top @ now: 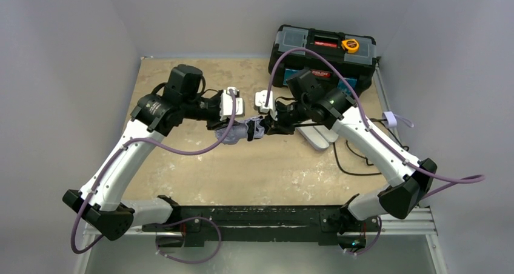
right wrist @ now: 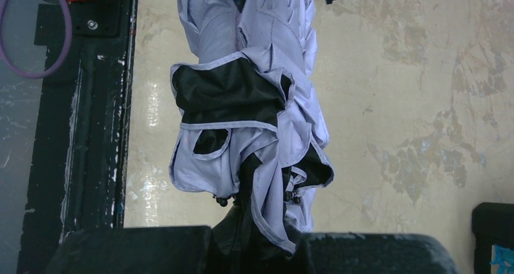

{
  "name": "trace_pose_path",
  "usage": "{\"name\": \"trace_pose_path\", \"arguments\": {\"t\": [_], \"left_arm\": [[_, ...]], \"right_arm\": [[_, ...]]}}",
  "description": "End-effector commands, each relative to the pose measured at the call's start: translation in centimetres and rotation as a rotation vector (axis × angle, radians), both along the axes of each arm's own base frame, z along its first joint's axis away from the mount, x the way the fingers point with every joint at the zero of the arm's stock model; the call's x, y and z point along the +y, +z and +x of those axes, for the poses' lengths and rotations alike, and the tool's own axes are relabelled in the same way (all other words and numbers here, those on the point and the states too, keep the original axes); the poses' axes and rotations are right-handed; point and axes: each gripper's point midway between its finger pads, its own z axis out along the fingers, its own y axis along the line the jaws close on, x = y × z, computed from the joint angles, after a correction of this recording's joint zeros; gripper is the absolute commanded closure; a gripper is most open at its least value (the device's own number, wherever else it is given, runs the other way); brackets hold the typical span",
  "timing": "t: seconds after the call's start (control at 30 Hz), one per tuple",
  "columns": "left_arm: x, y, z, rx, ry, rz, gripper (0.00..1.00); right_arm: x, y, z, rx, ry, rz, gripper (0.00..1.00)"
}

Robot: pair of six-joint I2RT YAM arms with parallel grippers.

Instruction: Open the umbrella

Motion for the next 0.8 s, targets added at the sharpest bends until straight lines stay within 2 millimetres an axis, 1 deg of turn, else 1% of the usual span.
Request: {"name": "trace_pose_path", "arguments": {"t": [0.0,0.1,0.23,0.33,0.43,0.53,0.57,0.67,0.73,0.77], "left_arm": [[-0.6,1.4,0.7,-0.025,0.019,-0.035,0.68],[-0.6,1.2,0.3,-0.033,-0.004,-0.027,0.74],[-0.4,-0.1,-1.2,-0.034,-0.080,0.009,0.75],[-0.4,-0.6,-1.1,-0.029,-0.077,0.021,0.76],[-0.3,-1.1,-0.4,-0.023,-0.056,0.043,0.80],[-0.3,-1.7,0.0,-0.014,-0.043,0.056,0.80],[-0.4,-1.7,0.1,-0.009,-0.041,0.055,0.78],[-0.8,-1.8,-0.3,0.015,-0.060,0.041,0.69],[-1.0,-1.8,-0.9,0.027,-0.094,0.030,0.60],[-1.1,-1.8,-1.1,0.032,-0.105,0.026,0.57]], "right_arm": [[0.5,5.1,-0.2,-0.138,0.035,0.114,1.00],[0.6,5.0,-0.3,-0.122,0.029,0.115,1.00],[0.8,5.1,-0.1,-0.123,0.024,0.123,1.00],[0.9,5.3,0.0,-0.123,0.025,0.126,1.00],[1.0,5.3,0.0,-0.129,0.027,0.125,1.00],[0.9,5.2,0.1,-0.143,0.034,0.116,1.00],[0.8,5.1,0.1,-0.149,0.036,0.113,1.00],[0.7,4.9,0.3,-0.152,0.035,0.100,1.00],[0.7,4.9,0.3,-0.153,0.039,0.097,1.00],[0.8,4.9,0.3,-0.154,0.042,0.096,1.00]]}}
